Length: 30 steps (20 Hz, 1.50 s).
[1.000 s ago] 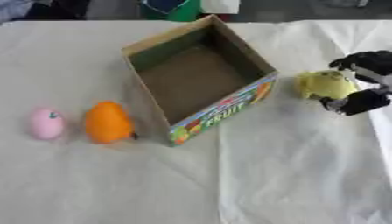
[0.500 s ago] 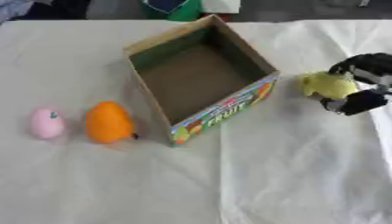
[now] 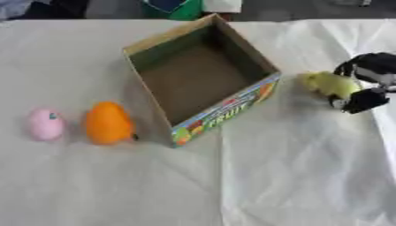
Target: Pick up objects on the table and place them in the box.
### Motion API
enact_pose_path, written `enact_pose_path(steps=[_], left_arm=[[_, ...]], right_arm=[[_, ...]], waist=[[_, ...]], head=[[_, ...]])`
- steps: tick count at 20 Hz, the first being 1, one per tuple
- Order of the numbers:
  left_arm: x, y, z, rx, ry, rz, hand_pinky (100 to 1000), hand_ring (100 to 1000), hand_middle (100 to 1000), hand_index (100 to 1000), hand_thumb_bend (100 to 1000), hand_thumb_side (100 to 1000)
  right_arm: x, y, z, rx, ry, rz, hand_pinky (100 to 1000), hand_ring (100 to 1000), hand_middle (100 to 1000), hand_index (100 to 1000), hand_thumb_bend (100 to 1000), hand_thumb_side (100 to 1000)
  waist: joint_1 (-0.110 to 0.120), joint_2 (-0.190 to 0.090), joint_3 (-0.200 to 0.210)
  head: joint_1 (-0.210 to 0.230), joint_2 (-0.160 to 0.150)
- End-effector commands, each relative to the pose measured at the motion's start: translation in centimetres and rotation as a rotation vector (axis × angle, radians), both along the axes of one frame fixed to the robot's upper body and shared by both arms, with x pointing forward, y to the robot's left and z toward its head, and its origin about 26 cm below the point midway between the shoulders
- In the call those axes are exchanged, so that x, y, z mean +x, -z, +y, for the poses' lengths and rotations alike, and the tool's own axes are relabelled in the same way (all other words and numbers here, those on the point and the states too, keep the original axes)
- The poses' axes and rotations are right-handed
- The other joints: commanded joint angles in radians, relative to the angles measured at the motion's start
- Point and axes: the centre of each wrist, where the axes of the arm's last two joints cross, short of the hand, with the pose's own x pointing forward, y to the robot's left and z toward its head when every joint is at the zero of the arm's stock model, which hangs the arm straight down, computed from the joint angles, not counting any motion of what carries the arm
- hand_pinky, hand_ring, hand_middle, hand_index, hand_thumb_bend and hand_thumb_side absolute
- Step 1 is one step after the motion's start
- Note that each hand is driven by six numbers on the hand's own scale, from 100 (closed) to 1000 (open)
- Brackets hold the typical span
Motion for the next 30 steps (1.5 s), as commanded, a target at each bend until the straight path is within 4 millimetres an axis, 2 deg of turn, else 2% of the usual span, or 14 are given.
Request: enact_pose_path(steps=[1,4,6,10,12,14,17,23,30], left_arm=[[-0.3,-0.9,-0.1,0.018,0.008,-0.027,600,768,774,910,402,1000],[-0.3,-0.9,-0.1,0.017,0.008,-0.026,599,768,774,909,395,1000],[-0.3,-0.8,-0.1,0.016,0.010,-0.024,599,768,774,909,393,1000],[-0.3,-0.8,-0.1,0.017,0.014,-0.022,597,768,773,908,385,1000],[-0.2,-0.8,-0.2,0.017,0.015,-0.022,596,767,773,909,382,1000],[-0.2,-0.8,-0.2,0.016,0.014,-0.023,595,767,772,909,377,1000],[-0.2,-0.9,-0.2,0.016,0.015,-0.024,595,767,772,907,368,1000],[-0.2,-0.9,-0.2,0.024,0.016,-0.020,595,767,772,905,360,1000],[-0.2,-1.0,-0.2,0.030,0.017,-0.021,593,767,772,904,351,1000]], right_arm=[[0.2,-0.2,-0.7,-0.029,0.018,0.007,777,848,755,897,178,397],[0.4,0.1,-0.9,-0.043,0.025,0.018,780,853,766,970,206,458],[0.5,0.2,-0.9,-0.049,0.034,0.018,780,852,764,979,217,469],[0.9,0.5,-1.1,-0.052,0.054,0.016,770,834,734,929,216,478],[1.0,0.7,-1.2,-0.047,0.057,0.008,759,816,700,875,213,475],[1.0,0.7,-1.1,-0.045,0.056,-0.008,749,801,665,816,203,458],[1.1,0.7,-1.0,-0.036,0.057,-0.055,723,757,572,712,100,402],[0.8,0.5,-0.8,-0.001,0.059,-0.125,705,730,536,677,100,285],[0.0,-0.7,-0.1,0.036,0.046,-0.164,677,687,500,643,100,151]], waist=[[0.000,-0.014,0.002],[0.001,-0.012,0.003],[0.001,-0.010,0.004],[0.003,-0.007,0.002],[0.004,-0.005,0.001],[0.004,-0.003,0.000],[0.005,-0.001,0.000],[0.005,-0.002,-0.006],[0.003,-0.008,-0.011]], head=[[-0.005,-0.013],[-0.008,-0.014],[-0.010,-0.016],[-0.016,-0.020],[-0.018,-0.021],[-0.018,-0.021],[-0.020,-0.022],[-0.015,-0.017],[-0.008,-0.016]])
